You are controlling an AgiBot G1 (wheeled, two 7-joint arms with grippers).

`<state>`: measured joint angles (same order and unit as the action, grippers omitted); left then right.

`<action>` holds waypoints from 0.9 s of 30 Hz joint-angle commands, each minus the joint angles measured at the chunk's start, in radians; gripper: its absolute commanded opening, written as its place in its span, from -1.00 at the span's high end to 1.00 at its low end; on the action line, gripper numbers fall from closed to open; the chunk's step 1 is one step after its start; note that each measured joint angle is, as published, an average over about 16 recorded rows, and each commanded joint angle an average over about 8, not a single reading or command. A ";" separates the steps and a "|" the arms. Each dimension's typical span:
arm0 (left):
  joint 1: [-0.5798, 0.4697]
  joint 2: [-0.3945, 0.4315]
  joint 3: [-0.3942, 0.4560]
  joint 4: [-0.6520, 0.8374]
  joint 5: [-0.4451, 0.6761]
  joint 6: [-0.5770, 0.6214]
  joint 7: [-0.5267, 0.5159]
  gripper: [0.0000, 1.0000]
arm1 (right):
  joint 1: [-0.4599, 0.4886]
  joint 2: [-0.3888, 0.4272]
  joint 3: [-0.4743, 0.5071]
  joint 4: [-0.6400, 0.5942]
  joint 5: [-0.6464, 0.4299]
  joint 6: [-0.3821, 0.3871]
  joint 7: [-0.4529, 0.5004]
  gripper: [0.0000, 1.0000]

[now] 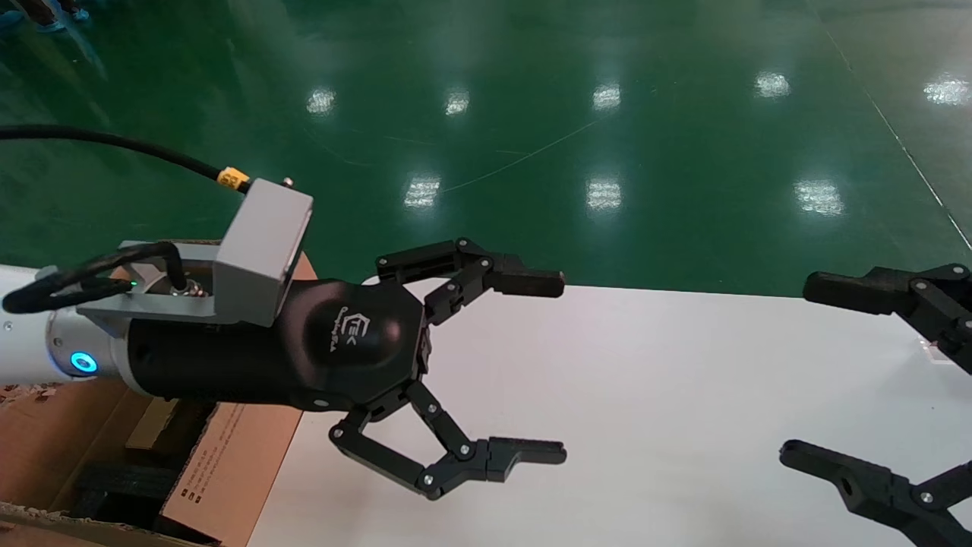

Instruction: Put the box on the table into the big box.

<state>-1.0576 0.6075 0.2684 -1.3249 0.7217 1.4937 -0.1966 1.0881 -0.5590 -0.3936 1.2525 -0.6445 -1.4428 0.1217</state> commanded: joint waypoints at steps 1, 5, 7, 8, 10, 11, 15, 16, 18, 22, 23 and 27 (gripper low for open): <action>-0.004 0.001 0.003 0.009 0.002 0.000 0.002 -1.00 | 0.000 0.000 0.000 0.000 0.000 0.000 0.000 -1.00; -0.008 0.002 0.006 0.020 0.004 0.000 0.005 -1.00 | 0.000 0.000 0.000 0.000 0.000 0.000 0.000 -1.00; -0.010 0.002 0.007 0.025 0.005 0.000 0.006 -1.00 | 0.000 0.000 0.000 0.000 0.000 0.000 0.000 -1.00; -0.011 0.002 0.007 0.026 0.005 0.000 0.007 -1.00 | 0.000 0.000 0.000 0.000 0.000 0.000 0.000 -1.00; -0.012 0.002 0.008 0.030 0.006 0.001 0.008 -1.00 | 0.000 0.000 0.000 0.000 0.000 0.000 0.000 -1.00; -0.013 0.003 0.008 0.031 0.006 0.001 0.008 -1.00 | 0.000 0.000 0.000 0.000 0.000 0.000 0.000 -1.00; -0.015 0.003 0.010 0.036 0.007 0.001 0.009 -1.00 | 0.000 0.000 0.000 0.000 0.000 0.000 0.000 -1.00; -0.015 0.003 0.010 0.037 0.008 0.001 0.010 -1.00 | 0.000 0.000 0.000 0.000 0.000 0.000 0.000 -1.00; -0.016 0.003 0.010 0.039 0.008 0.001 0.010 -1.00 | 0.000 0.000 0.000 0.000 0.000 0.000 0.000 -1.00; -0.017 0.003 0.011 0.042 0.008 0.002 0.011 -1.00 | 0.000 0.000 0.000 0.000 0.000 0.000 0.000 -1.00; -0.017 0.003 0.011 0.042 0.009 0.002 0.011 -1.00 | 0.000 0.000 0.000 0.000 0.000 0.000 0.000 -1.00; -0.018 0.004 0.012 0.044 0.009 0.002 0.011 -1.00 | 0.000 0.000 0.000 0.000 0.000 0.000 0.000 -1.00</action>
<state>-1.0755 0.6111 0.2800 -1.2812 0.7305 1.4955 -0.1853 1.0881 -0.5590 -0.3936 1.2525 -0.6445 -1.4426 0.1217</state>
